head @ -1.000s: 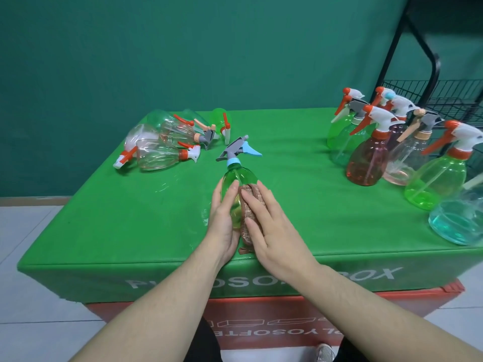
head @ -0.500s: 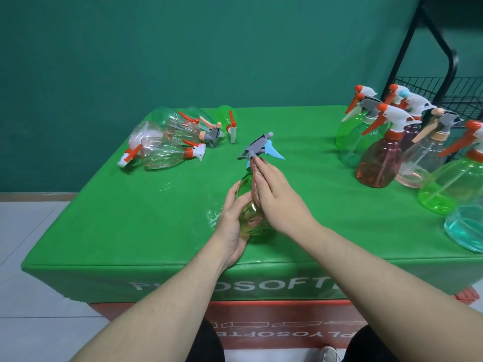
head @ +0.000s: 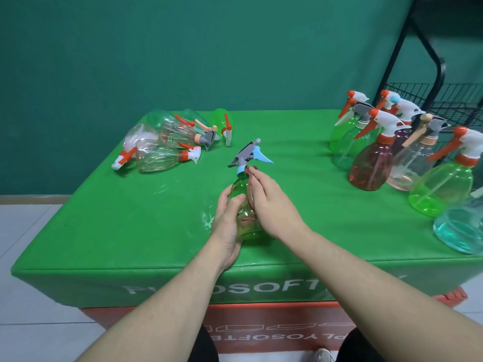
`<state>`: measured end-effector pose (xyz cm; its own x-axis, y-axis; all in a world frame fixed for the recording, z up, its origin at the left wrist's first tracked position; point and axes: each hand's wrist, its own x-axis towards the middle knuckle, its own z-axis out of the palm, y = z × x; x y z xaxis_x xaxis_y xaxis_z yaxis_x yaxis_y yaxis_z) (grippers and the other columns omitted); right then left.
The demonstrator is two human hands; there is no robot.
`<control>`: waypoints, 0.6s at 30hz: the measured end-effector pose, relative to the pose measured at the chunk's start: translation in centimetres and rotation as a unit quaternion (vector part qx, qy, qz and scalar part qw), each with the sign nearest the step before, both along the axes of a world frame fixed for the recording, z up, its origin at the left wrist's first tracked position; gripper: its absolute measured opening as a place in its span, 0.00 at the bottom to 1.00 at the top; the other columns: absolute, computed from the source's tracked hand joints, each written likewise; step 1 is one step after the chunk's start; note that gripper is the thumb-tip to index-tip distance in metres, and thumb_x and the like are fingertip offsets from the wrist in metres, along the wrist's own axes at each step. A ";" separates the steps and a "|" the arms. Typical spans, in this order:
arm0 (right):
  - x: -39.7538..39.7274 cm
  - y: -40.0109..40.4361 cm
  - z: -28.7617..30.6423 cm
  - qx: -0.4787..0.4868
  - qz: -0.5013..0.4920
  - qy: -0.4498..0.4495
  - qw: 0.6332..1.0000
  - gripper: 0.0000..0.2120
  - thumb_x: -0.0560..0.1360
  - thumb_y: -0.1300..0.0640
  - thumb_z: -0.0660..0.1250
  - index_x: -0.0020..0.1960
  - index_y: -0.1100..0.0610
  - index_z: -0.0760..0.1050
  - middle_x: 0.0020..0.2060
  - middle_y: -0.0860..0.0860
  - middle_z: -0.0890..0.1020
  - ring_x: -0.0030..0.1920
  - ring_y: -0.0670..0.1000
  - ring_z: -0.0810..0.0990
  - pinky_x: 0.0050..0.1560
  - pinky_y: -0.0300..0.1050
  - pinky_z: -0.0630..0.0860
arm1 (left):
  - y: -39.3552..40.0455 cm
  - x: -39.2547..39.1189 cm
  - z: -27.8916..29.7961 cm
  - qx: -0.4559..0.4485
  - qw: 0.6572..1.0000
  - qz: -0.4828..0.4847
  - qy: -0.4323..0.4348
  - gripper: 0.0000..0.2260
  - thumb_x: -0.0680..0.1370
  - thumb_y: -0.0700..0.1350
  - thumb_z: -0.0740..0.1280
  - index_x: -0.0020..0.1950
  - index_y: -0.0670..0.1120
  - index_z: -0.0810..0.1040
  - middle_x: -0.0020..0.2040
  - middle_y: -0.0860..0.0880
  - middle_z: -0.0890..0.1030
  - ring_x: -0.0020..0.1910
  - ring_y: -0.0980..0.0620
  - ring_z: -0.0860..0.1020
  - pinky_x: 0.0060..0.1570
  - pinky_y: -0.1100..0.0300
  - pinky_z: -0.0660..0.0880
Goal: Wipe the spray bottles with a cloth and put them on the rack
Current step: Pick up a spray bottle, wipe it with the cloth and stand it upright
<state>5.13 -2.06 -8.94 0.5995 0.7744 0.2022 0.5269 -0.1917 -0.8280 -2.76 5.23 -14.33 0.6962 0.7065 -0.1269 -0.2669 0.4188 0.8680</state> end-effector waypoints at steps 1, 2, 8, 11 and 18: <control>-0.2 -0.3 -0.2 0.005 0.000 -0.005 1.000 0.21 0.86 0.49 0.51 0.78 0.48 0.65 0.76 0.46 0.69 0.74 0.42 0.65 0.74 0.40 0.60 | -0.1 0.0 0.1 0.000 1.000 0.006 0.002 0.18 0.84 0.45 0.62 0.74 0.49 0.71 0.53 0.44 0.84 0.42 0.49 0.83 0.37 0.55 0.79; -0.4 -0.7 -0.4 0.010 0.000 -0.008 1.000 0.21 0.86 0.49 0.51 0.78 0.48 0.64 0.76 0.46 0.68 0.73 0.41 0.65 0.71 0.38 0.59 | -0.1 0.0 0.2 0.003 1.000 0.011 0.009 0.17 0.84 0.45 0.62 0.73 0.50 0.71 0.52 0.45 0.85 0.41 0.50 0.83 0.36 0.56 0.79; -1.8 -2.6 -1.4 0.017 0.005 -0.007 1.000 0.23 0.86 0.48 0.50 0.81 0.50 0.58 0.79 0.45 0.62 0.76 0.40 0.61 0.72 0.34 0.55 | -0.9 -0.3 1.6 -0.015 0.999 0.038 0.028 0.18 0.82 0.51 0.64 0.71 0.49 0.73 0.51 0.45 0.85 0.39 0.49 0.83 0.35 0.57 0.78; -2.5 -3.5 -1.6 0.009 0.012 -0.013 1.000 0.24 0.86 0.48 0.50 0.81 0.49 0.56 0.80 0.45 0.60 0.77 0.41 0.60 0.73 0.35 0.54 | -1.2 -0.5 2.3 -0.050 0.998 0.042 0.025 0.36 0.69 0.62 0.72 0.74 0.48 0.73 0.61 0.39 0.83 0.48 0.43 0.84 0.38 0.52 0.81; -2.9 -4.8 -0.8 0.042 0.006 -0.047 0.998 0.24 0.86 0.50 0.52 0.81 0.51 0.58 0.79 0.47 0.60 0.78 0.44 0.58 0.78 0.41 0.53 | -2.7 -0.6 3.7 -0.092 0.996 -0.015 -0.003 0.35 0.68 0.63 0.78 0.68 0.44 0.79 0.58 0.40 0.85 0.50 0.42 0.86 0.42 0.51 0.84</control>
<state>2.27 -6.90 -9.71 0.5660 0.7590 0.3219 0.6055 -0.1177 -0.7871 -3.37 2.52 -10.64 0.7181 0.6501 -0.2483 -0.2568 0.5791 0.7737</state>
